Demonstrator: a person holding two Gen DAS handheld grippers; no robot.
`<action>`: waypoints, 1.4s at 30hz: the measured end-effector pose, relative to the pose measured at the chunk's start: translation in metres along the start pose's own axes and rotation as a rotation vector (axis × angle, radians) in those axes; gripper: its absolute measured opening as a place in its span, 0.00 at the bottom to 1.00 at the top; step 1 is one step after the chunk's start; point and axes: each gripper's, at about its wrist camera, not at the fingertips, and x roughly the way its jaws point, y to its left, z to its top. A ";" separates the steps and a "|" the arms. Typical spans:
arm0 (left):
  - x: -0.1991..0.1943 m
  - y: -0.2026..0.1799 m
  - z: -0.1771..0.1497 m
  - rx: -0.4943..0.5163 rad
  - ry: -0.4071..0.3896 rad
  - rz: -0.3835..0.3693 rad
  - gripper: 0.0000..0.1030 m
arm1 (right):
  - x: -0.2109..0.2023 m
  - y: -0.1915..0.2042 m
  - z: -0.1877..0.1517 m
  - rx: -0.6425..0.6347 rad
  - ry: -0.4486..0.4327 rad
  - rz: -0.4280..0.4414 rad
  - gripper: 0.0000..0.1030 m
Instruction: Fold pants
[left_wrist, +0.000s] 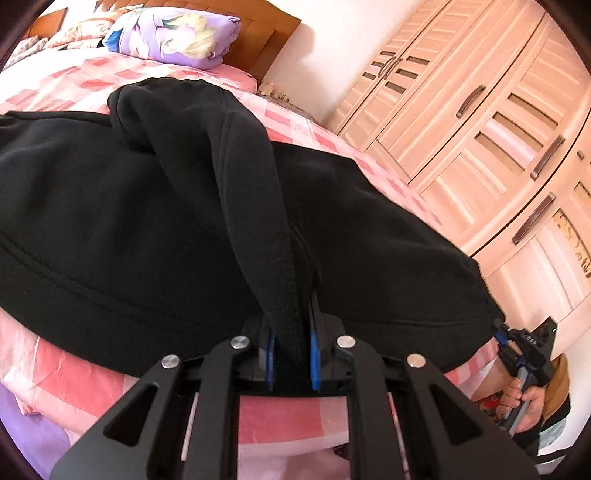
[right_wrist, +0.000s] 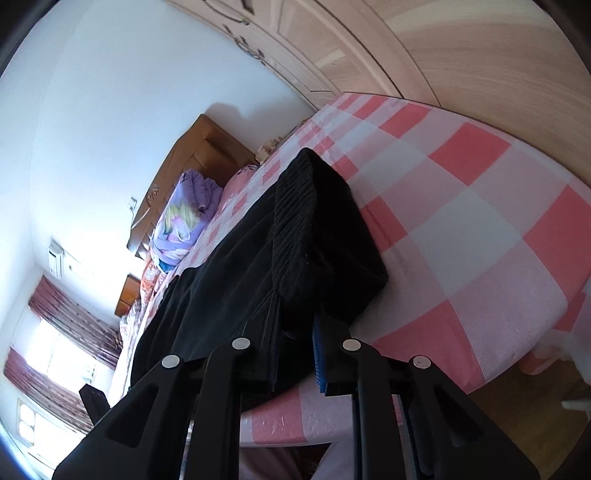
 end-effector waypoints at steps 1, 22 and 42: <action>-0.002 0.000 -0.001 0.008 -0.003 0.006 0.13 | 0.000 -0.001 0.000 0.007 0.002 0.000 0.15; -0.007 -0.094 -0.030 0.269 0.037 -0.016 0.81 | 0.025 0.111 -0.080 -0.418 0.180 0.086 0.59; 0.036 -0.131 -0.038 0.393 0.099 0.005 0.81 | 0.072 0.103 -0.092 -0.289 0.284 0.164 0.48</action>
